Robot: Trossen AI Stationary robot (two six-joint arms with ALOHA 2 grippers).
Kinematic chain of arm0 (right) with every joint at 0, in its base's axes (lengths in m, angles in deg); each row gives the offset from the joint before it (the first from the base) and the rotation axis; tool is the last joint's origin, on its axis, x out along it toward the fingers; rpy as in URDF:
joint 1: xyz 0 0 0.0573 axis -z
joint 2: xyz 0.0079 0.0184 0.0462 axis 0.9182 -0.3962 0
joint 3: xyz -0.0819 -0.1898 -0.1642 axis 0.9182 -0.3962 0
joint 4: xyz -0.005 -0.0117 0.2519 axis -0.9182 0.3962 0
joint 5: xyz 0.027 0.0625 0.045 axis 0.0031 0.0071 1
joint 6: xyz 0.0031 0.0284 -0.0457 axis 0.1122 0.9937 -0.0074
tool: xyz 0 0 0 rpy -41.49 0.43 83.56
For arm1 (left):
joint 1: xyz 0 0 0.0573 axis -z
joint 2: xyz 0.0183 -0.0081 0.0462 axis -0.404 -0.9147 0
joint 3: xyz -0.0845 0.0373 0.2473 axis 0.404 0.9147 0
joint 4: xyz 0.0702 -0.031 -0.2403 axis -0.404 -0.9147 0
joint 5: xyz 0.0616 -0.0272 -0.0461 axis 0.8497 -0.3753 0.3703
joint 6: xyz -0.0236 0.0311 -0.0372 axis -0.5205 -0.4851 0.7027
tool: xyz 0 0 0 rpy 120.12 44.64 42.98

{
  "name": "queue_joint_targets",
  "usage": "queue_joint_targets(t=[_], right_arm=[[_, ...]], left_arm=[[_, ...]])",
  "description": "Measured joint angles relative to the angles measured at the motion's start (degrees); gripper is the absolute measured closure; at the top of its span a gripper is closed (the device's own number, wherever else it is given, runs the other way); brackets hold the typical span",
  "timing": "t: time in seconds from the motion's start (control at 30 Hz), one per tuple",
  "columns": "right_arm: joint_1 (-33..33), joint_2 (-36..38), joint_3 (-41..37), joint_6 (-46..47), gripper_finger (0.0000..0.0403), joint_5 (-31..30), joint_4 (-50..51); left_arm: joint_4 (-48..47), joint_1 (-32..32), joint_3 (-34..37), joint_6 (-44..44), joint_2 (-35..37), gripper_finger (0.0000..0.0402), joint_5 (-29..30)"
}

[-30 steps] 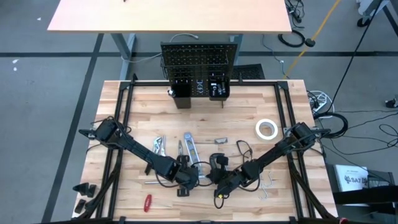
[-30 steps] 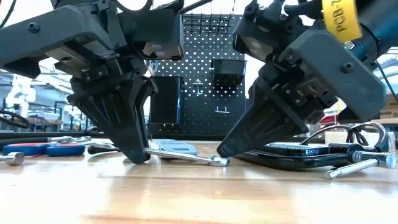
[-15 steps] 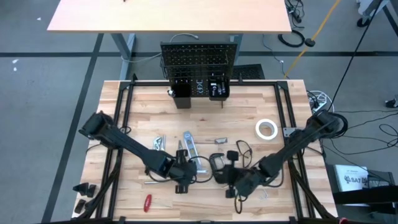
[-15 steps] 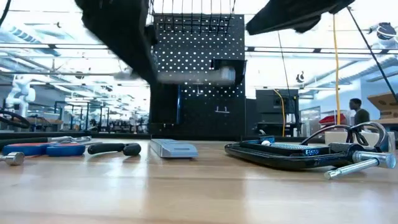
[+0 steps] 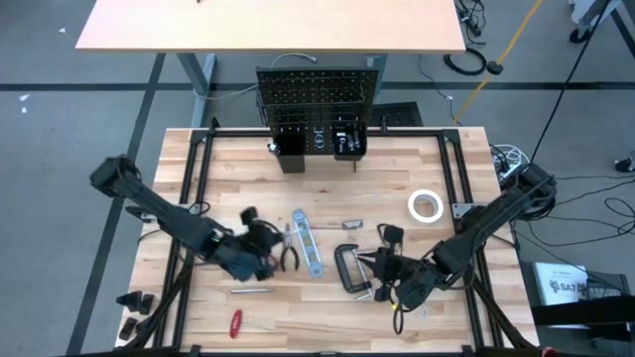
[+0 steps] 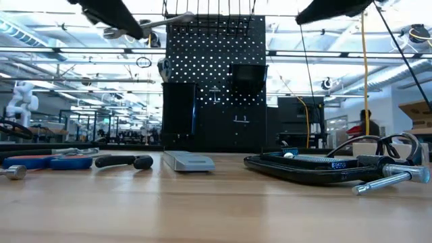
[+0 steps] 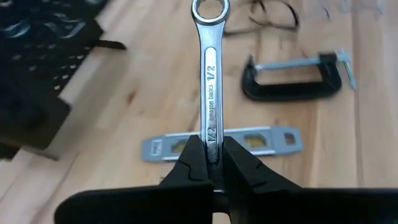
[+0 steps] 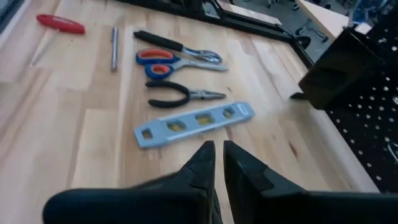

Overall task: Hang tools onto peg board
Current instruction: Put the wrench into the left black bin on the peg board

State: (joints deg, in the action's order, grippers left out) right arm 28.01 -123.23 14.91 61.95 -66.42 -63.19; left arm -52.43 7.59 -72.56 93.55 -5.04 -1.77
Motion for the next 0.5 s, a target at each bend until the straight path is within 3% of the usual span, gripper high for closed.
queue_joint_targets(t=[0.17, 0.3, 0.5], right_arm=[[1.15, 7.56, -9.75, 2.20, 0.0392, 0.07, -8.38], [3.04, 14.18, -20.60, -3.66, 0.0401, 1.13, -28.73], [10.38, 17.57, -34.66, -17.10, 0.0402, 16.35, -64.44]], left_arm=[[7.31, 0.48, 9.64, 2.14, 9.53, 0.0394, 4.26], [17.73, -0.33, 17.79, 1.67, 15.28, 0.0394, 6.29], [41.46, -4.93, 29.55, -3.00, 18.15, 0.0394, 6.55]])
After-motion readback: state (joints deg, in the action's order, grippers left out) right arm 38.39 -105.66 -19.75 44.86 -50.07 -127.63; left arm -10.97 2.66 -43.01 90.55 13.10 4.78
